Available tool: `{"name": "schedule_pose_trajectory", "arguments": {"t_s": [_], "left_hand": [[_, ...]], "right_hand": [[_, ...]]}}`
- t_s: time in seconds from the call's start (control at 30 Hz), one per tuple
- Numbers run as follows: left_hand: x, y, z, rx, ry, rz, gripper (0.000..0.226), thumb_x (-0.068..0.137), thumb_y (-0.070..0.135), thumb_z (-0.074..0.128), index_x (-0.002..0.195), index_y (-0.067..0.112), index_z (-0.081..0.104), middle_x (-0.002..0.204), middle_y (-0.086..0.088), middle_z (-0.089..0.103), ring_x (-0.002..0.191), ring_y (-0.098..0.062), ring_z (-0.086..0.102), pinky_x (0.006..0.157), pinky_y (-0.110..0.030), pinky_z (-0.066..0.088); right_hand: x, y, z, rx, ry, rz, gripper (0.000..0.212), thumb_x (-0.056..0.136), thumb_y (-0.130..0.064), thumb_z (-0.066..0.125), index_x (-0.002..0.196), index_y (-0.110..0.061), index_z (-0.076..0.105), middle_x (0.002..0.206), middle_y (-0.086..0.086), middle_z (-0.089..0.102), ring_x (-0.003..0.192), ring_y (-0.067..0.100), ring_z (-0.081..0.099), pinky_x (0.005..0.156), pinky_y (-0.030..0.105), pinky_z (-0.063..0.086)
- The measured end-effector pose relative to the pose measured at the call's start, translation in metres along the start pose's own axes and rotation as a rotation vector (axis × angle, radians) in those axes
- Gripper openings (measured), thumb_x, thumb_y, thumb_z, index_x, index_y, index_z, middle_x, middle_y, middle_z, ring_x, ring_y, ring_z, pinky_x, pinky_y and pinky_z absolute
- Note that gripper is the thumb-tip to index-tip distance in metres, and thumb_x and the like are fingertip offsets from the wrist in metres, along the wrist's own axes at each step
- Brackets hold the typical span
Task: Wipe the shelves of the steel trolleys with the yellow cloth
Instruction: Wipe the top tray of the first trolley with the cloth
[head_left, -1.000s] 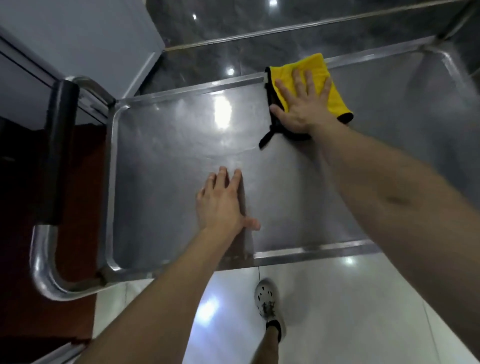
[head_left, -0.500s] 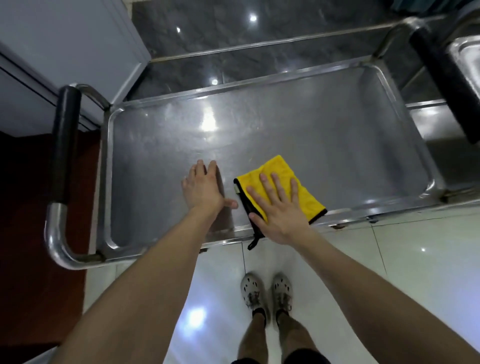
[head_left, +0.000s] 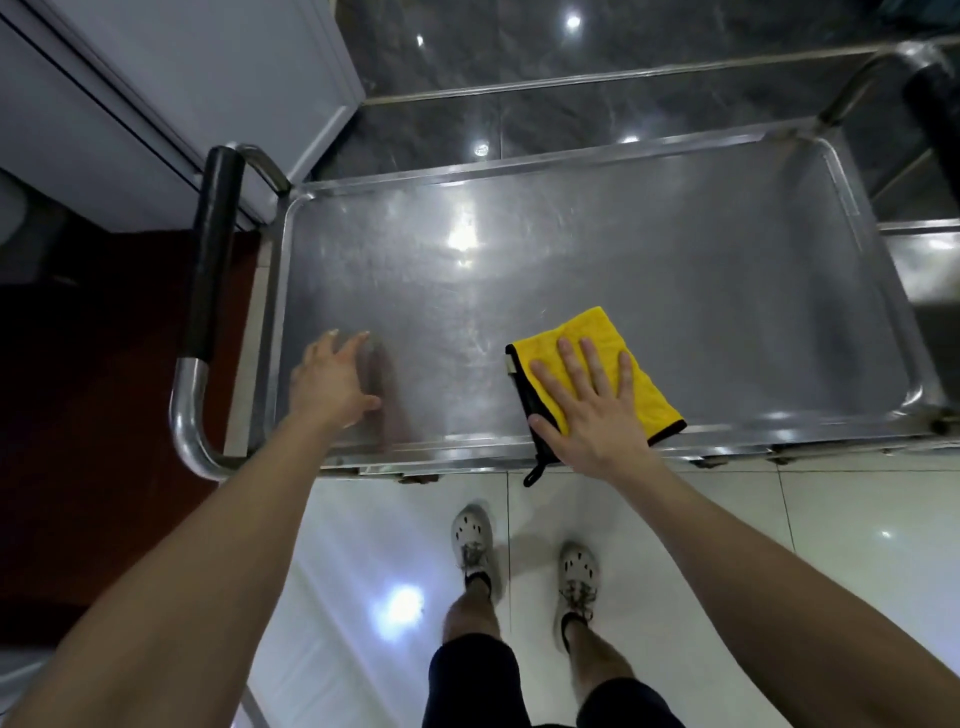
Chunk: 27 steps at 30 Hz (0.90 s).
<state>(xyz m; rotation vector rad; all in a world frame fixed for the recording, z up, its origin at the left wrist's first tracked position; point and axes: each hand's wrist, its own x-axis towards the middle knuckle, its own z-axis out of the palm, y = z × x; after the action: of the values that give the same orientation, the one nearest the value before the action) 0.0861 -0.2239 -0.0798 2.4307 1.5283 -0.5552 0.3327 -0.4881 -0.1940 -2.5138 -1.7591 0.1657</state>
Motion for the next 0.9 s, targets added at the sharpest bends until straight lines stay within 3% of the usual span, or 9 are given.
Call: {"name": "schedule_pose_trajectory", "arguments": {"t_s": [0.13,0.3,0.4,0.47,0.63,0.77,0.9], "left_hand": [[0.05,-0.024,-0.013,0.111,-0.059,0.065,0.137,0.059,0.051,0.104,0.169,0.041,0.023,0.176,-0.014,0.018,0.162,-0.04,0.018,0.128,-0.06,0.03],[0.073,-0.032,-0.024,0.115,-0.156,0.108,0.161,0.042,0.058,0.107,0.169,0.045,0.009,0.177,-0.013,0.01,0.164,-0.04,0.011,0.124,-0.067,0.033],[0.08,-0.044,-0.026,0.108,-0.154,0.147,0.161,0.045,0.061,0.105,0.171,0.043,0.007,0.178,-0.013,0.007,0.164,-0.039,0.009,0.126,-0.064,0.033],[0.083,-0.049,-0.026,0.138,-0.133,0.166,0.16,0.047,0.065,0.102,0.171,0.043,0.005,0.178,-0.012,0.007,0.164,-0.039,0.009,0.125,-0.062,0.035],[0.086,-0.05,-0.019,0.143,-0.064,0.178,0.157,0.049,0.071,0.098,0.169,0.045,0.001,0.178,-0.009,0.008,0.164,-0.037,0.012,0.121,-0.059,0.039],[0.084,-0.049,-0.02,0.122,-0.048,0.162,0.155,0.048,0.064,0.102,0.169,0.043,0.007,0.177,-0.01,0.011,0.163,-0.036,0.014,0.119,-0.055,0.039],[0.073,-0.043,-0.028,0.071,-0.017,0.123,0.149,0.047,0.057,0.105,0.168,0.029,0.021,0.173,-0.01,0.025,0.161,-0.033,0.024,0.124,-0.052,0.036]], "right_hand": [[0.012,-0.018,0.007,0.025,0.036,-0.017,0.076,0.105,-0.073,0.031,0.171,-0.04,0.01,0.18,0.007,-0.004,0.166,0.037,-0.006,0.122,0.079,0.008],[0.061,-0.063,0.008,0.047,-0.01,-0.216,0.074,0.105,-0.074,0.033,0.17,-0.044,0.014,0.181,0.006,-0.001,0.166,0.036,-0.005,0.123,0.077,0.004],[0.126,-0.07,0.004,0.055,0.01,-0.251,0.071,0.104,-0.073,0.039,0.168,-0.046,0.024,0.18,0.002,0.009,0.166,0.032,0.001,0.125,0.074,0.005],[0.187,-0.064,-0.002,0.081,0.015,-0.147,0.069,0.103,-0.073,0.041,0.166,-0.046,0.03,0.179,0.001,0.014,0.166,0.03,0.006,0.126,0.072,0.005],[0.336,-0.073,-0.013,0.102,-0.07,0.116,0.076,0.099,-0.078,0.019,0.168,-0.047,0.015,0.181,0.0,-0.005,0.166,0.03,-0.011,0.123,0.075,-0.009],[0.359,-0.122,-0.011,0.073,-0.081,0.02,0.076,0.1,-0.075,0.019,0.169,-0.043,0.017,0.18,0.005,-0.003,0.165,0.035,-0.009,0.121,0.079,-0.006],[0.295,-0.156,-0.005,0.041,-0.077,-0.216,0.07,0.105,-0.07,0.024,0.169,-0.041,0.021,0.18,0.004,0.005,0.166,0.033,-0.002,0.123,0.076,0.0]]}}
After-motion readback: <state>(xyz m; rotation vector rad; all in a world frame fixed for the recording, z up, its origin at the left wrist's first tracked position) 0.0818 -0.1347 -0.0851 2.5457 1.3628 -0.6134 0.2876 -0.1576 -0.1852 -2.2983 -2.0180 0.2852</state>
